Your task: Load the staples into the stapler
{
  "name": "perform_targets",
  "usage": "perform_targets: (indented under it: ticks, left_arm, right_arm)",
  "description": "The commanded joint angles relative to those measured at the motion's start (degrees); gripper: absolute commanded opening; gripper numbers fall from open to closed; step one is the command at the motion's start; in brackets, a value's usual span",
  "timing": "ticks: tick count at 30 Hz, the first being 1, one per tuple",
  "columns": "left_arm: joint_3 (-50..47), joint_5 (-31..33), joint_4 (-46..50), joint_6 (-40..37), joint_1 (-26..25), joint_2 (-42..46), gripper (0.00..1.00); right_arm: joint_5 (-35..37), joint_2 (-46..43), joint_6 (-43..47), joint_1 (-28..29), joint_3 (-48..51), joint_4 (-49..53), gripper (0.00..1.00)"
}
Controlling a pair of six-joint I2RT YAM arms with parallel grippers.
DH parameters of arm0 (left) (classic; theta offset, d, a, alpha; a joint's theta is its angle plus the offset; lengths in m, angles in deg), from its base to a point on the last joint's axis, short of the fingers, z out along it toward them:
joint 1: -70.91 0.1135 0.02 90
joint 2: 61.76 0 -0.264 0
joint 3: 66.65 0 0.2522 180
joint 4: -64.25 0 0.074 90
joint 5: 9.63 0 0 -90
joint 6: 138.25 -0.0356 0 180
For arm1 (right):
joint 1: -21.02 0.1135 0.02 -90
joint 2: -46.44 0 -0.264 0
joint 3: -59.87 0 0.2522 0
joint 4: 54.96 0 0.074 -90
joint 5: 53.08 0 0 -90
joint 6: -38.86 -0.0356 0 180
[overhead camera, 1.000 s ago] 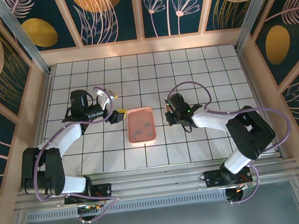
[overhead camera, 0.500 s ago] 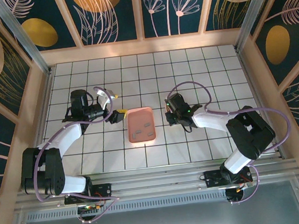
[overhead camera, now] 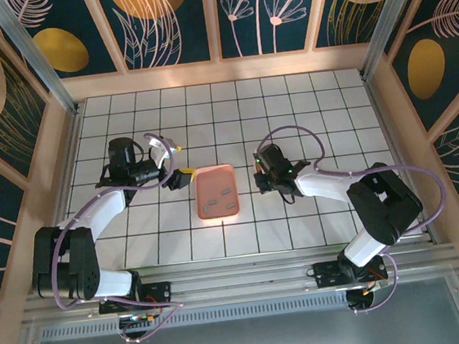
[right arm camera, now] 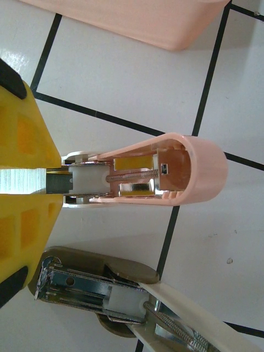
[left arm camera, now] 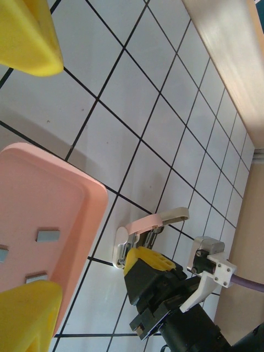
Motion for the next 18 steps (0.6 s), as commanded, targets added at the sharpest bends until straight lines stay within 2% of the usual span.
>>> perform_targets:
  ticks: [1,18]
  left_arm:
    - [1.31,-1.37,1.07,-1.23,-0.27,-0.52,0.95]
    - [1.32,-1.38,1.04,-1.23,-0.28,-0.62,0.94]
  right_arm:
    - [1.40,0.99,0.23,0.32,1.18,-1.04,0.13]
    - [3.64,0.97,-0.83,0.50,1.01,-0.92,0.13]
